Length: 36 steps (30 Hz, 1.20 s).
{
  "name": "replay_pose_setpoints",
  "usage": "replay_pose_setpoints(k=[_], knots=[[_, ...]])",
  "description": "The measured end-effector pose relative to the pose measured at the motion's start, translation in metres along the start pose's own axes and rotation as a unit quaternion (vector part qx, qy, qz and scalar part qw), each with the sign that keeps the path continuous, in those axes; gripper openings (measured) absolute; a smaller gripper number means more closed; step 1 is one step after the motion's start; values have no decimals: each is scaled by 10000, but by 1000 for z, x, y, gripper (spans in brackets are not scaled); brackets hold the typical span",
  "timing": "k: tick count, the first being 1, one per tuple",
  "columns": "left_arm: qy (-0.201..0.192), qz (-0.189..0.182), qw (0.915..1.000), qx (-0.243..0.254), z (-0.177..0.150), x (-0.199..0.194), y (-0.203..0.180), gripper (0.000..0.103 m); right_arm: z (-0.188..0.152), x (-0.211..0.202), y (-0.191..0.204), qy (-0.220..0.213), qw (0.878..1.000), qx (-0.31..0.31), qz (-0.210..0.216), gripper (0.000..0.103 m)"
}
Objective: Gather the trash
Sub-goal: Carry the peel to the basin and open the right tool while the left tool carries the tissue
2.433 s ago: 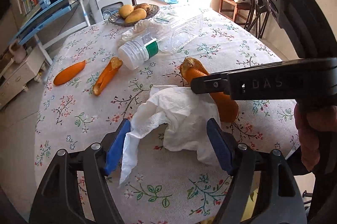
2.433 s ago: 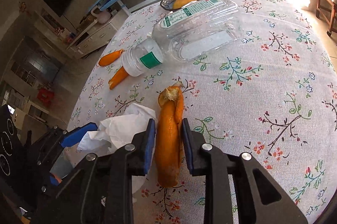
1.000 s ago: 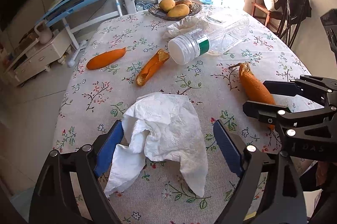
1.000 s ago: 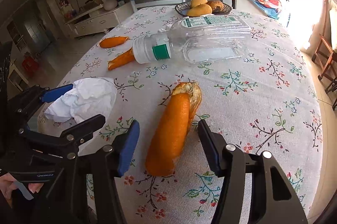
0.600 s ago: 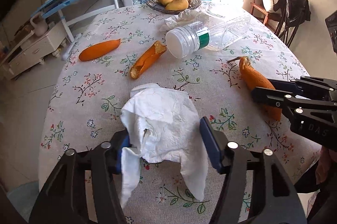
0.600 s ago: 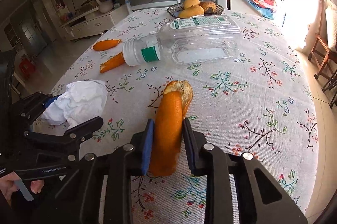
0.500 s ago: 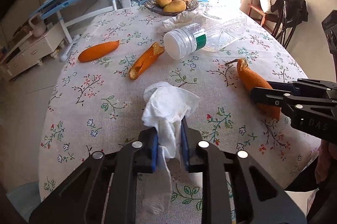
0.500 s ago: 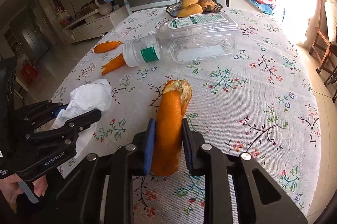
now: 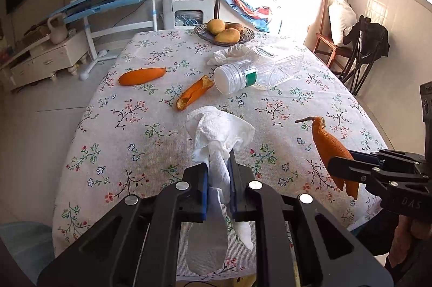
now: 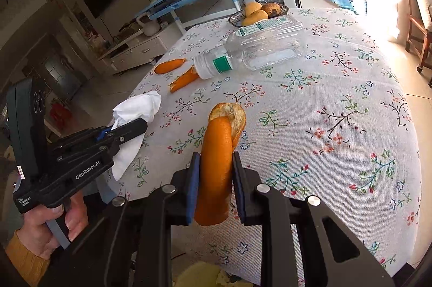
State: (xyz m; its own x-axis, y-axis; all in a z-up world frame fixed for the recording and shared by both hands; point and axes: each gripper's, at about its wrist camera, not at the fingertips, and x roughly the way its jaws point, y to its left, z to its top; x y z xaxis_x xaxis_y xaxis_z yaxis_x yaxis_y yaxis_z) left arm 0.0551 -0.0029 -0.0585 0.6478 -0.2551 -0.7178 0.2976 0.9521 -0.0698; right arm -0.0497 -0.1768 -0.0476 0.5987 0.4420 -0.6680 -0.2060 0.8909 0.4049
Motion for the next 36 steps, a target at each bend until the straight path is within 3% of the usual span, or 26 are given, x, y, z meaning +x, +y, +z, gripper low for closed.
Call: replay_pose_setpoints(k=[10,19,27,36], knots=[[-224,-55,9994,-258,-15,-28,4,12,-24,-25,6,-63,10000,-18,68,24],[-294,-90,9993,-226,-40,-47,-10,12,-54,-41,16,173,9997,-109,150,24],[-222,-151,9996,-108,-60,-54,-26,12,-98,-40,29,820,9959,-386,-59,24],[-168,-231,9996,37,-75,-60,-44,12,-136,-19,44,1711,9805,-907,-328,25]])
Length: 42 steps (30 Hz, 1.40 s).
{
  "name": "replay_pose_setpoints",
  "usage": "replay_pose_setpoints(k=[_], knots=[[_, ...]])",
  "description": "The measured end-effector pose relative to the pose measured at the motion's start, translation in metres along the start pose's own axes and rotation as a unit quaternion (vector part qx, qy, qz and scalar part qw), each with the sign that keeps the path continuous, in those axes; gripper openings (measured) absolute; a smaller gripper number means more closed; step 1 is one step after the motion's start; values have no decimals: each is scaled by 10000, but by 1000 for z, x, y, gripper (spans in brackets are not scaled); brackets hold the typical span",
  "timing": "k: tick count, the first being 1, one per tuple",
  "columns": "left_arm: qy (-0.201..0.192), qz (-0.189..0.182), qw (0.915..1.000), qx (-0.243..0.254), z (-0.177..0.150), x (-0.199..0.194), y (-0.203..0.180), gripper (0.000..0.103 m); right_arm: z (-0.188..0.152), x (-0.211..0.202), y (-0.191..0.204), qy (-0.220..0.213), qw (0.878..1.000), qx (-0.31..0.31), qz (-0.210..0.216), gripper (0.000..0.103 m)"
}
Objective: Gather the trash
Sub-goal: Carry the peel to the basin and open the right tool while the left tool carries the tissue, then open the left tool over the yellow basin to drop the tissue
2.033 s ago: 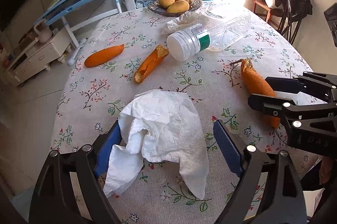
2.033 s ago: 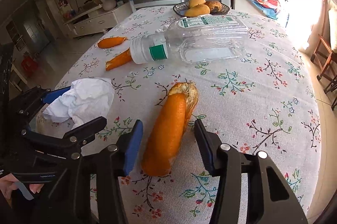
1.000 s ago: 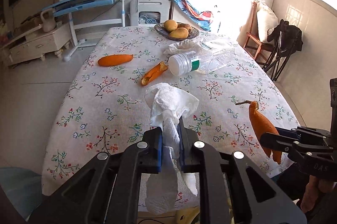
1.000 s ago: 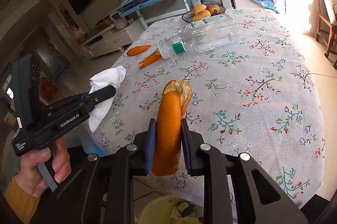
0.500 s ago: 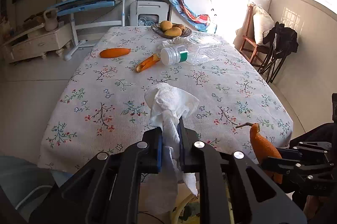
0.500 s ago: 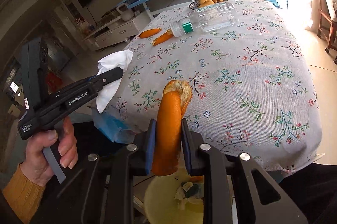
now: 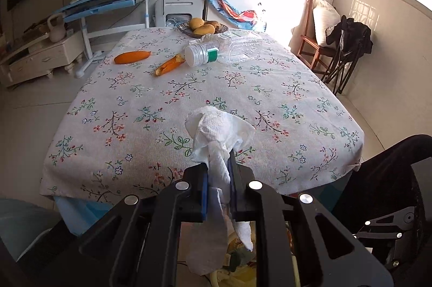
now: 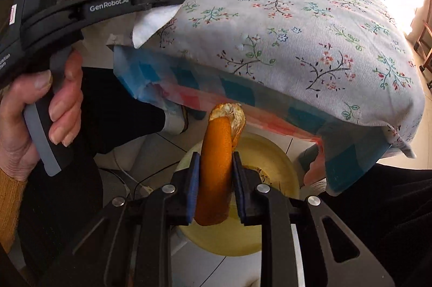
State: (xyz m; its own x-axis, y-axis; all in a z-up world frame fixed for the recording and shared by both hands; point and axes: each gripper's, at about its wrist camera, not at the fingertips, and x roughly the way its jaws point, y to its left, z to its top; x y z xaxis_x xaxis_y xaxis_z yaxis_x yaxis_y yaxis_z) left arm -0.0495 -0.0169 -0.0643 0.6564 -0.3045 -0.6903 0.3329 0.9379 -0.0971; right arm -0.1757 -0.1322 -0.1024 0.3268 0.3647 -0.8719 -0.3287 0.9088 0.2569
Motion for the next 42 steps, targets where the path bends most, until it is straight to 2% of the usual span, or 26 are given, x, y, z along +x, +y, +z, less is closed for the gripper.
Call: replay_pose_setpoints(k=[2,5,10,12,15,22,30,32,34,36,42], knots=[[12,-10,10000,18,-3,-1,-2,12,-1,2,-1,31,10000,29,-50,28],[37,-31,10000,29,-7,-3,-5,12,0,-6,-9,-199,9995,237,-17,37],[106,-128,9998,59,-15,-5,-11,12,0,-41,-26,-1149,9908,704,151,54],[146,-184,9997,100,-19,-8,-15,12,0,-54,-33,-1527,9843,884,80,66],[238,-262,9991,214,-27,-10,-26,12,-1,-67,-46,-1934,9736,1210,3,69],[609,-629,9947,536,-57,-13,-60,12,-5,-89,-65,-2583,9504,1727,-151,73],[1118,-917,9813,1270,-93,-16,-101,12,-5,-96,-67,-2754,9436,1836,-128,76],[1204,-865,9783,1447,-100,-15,-108,13,-6,-97,-67,-2778,9426,1849,-122,76],[1258,-838,9767,1523,-103,-15,-111,23,-6,-97,-66,-2798,9418,1856,-136,76],[1186,-683,9789,1516,-103,-16,-110,42,-7,-98,-65,-2806,9414,1867,-152,78],[798,-224,9891,1217,-90,-23,-93,69,-9,-97,-65,-2802,9413,1874,-192,80]])
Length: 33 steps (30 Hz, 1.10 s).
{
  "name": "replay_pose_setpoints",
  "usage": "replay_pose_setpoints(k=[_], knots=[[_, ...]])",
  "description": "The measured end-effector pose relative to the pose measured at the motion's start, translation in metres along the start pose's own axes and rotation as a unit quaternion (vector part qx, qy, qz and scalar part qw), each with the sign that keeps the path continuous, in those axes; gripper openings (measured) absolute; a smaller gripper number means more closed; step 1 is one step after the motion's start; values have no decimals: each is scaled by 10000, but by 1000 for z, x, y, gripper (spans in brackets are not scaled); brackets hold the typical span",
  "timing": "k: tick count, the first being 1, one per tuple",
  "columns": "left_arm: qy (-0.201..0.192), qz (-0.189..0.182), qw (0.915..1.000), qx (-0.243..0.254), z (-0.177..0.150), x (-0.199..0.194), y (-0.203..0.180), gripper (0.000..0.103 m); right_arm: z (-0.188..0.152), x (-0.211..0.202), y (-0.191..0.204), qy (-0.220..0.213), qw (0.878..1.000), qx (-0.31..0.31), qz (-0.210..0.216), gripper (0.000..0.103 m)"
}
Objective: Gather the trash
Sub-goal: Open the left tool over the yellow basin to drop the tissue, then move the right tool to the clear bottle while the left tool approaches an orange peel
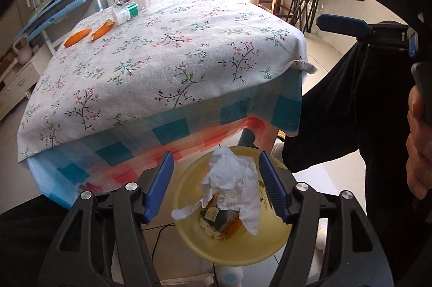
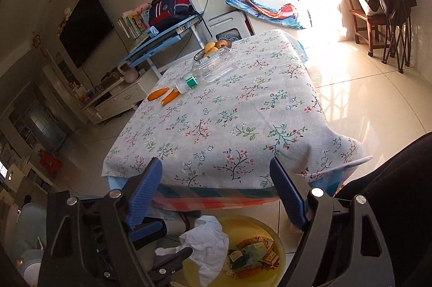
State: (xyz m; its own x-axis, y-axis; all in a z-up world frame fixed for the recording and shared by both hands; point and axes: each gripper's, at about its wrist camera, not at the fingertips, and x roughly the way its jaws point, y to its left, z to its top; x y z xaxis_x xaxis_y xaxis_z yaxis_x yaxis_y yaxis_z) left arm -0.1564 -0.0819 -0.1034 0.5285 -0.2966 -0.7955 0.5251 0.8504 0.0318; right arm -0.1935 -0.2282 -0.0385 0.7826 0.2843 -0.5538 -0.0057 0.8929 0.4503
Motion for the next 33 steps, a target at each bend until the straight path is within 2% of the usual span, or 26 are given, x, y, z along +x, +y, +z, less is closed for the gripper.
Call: replay_pose_setpoints(k=[3,7,24,33], knots=[[-187,356,9992,-59,2,-5,6,80,-2,1,1,26,10000,-7,-22,81],[-387,643,9971,-137,6,-10,12,85,-4,2,4,61,10000,-41,-51,82],[-545,928,9936,-335,11,-13,21,92,-8,8,8,251,9996,-94,-55,84],[-598,1067,9921,-283,16,-12,23,94,-8,18,10,387,9992,-71,14,84]])
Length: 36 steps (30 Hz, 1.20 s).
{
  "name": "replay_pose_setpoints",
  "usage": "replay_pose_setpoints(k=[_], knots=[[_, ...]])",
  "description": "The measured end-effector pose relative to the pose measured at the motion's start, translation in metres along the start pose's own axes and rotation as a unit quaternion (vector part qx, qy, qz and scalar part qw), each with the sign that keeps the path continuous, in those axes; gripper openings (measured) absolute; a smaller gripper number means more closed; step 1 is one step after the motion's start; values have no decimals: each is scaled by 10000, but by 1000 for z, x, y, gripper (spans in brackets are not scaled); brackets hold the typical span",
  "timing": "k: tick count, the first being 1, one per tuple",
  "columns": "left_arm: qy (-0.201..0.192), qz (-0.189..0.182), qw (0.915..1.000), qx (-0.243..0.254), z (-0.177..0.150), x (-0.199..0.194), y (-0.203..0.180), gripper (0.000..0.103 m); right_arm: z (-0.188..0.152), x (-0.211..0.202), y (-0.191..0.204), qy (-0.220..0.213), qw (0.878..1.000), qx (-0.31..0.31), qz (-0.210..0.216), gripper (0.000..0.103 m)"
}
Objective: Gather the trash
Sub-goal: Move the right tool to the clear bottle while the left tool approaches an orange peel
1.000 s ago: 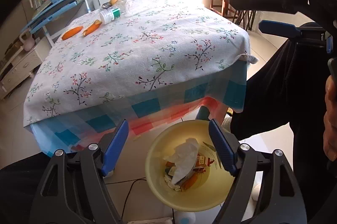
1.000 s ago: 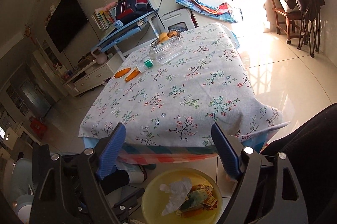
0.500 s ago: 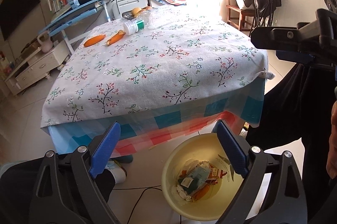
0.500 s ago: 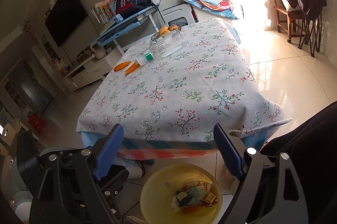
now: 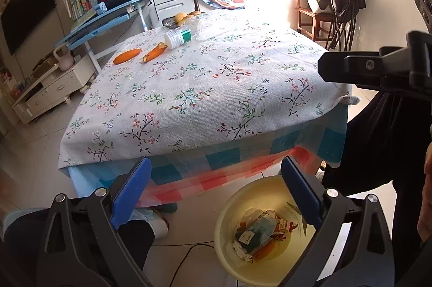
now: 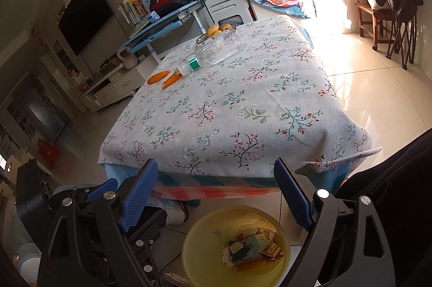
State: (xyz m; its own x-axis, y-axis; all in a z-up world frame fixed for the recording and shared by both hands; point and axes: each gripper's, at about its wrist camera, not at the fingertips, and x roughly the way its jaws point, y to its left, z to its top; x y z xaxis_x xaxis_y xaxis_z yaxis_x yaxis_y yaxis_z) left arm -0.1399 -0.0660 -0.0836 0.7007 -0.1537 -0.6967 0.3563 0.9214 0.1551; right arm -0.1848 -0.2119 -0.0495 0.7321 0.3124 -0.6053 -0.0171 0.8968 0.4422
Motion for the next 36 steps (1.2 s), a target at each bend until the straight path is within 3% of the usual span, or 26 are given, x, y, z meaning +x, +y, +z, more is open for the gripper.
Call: replay_pose_setpoints(k=[11,19,22,27,36], knots=[[-108,170,9969,-761,50,12,74,94,19,19,2,240,9995,59,216,84],[-134,232,9993,-267,105,57,106,94,76,48,28,366,9943,-991,125,84],[-7,162,9998,-131,119,82,114,94,111,65,40,320,9857,-1653,26,84],[208,-25,9996,-170,139,125,128,94,162,110,53,329,9611,-2738,-116,87],[333,-189,9992,-91,173,183,143,94,217,207,57,1118,9263,-3599,-36,87]])
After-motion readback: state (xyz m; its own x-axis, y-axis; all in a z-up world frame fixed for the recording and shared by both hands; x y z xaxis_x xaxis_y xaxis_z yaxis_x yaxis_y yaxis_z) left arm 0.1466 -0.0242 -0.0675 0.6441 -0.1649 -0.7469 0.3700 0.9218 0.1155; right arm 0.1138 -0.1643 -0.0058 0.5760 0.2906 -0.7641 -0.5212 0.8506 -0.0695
